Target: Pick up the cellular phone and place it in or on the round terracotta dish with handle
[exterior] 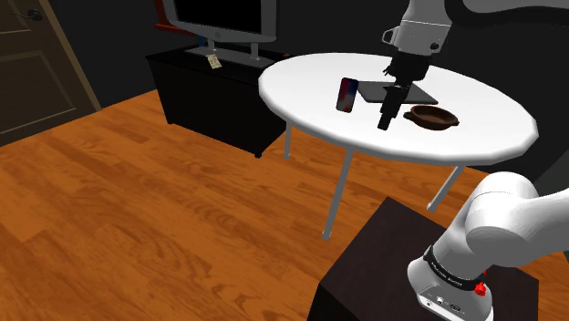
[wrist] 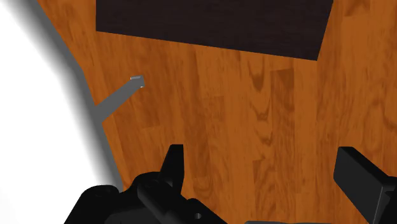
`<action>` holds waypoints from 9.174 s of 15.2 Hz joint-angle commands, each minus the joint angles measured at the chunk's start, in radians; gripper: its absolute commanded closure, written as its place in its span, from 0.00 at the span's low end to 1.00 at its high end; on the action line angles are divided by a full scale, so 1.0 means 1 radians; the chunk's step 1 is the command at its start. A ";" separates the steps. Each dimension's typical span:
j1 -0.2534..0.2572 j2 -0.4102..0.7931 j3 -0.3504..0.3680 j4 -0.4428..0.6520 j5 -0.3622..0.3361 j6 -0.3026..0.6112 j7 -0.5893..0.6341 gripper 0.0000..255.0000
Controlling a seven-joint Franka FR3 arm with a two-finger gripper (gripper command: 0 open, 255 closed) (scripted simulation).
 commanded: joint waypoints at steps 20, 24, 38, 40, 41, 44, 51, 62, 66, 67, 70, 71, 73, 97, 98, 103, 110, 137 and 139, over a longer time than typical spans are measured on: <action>0.079 -0.014 -0.629 -0.311 -0.077 0.997 -0.646 0.00; 0.258 0.018 -0.855 -0.265 -0.016 1.172 -0.834 0.00; 0.883 -0.264 -1.398 0.063 0.015 1.410 -1.275 0.00; 0.917 -0.260 -1.413 0.076 0.016 1.427 -1.276 0.00; 0.934 -0.258 -1.421 0.084 0.017 1.435 -1.276 0.00; 0.979 -0.254 -1.441 0.103 0.018 1.456 -1.277 0.00; 0.979 -0.254 -1.441 0.103 0.018 1.456 -1.277 0.00; 0.976 -0.247 -1.433 0.107 0.020 1.449 -1.270 1.00; 0.963 -0.220 -1.400 0.127 0.031 1.422 -1.241 1.00; 0.960 -0.213 -1.392 0.133 0.033 1.415 -1.234 1.00; 0.951 -0.194 -1.369 0.150 0.040 1.394 -1.212 1.00; 0.948 -0.187 -1.361 0.156 0.042 1.387 -1.205 1.00; 0.942 -0.174 -1.346 0.169 0.046 1.372 -1.191 1.00; 0.594 -0.234 -1.162 0.275 0.027 0.965 -1.141 1.00; 0.575 -0.243 -1.159 0.285 0.024 0.936 -1.143 1.00; 0.500 -0.283 -1.150 0.359 0.011 0.785 -1.155 1.00; 0.448 -0.319 -1.161 0.519 -0.004 0.565 -1.173 1.00; 0.368 -0.445 -1.305 0.388 -0.074 0.584 -1.326 1.00; 0.364 -0.453 -1.319 0.373 -0.080 0.594 -1.338 1.00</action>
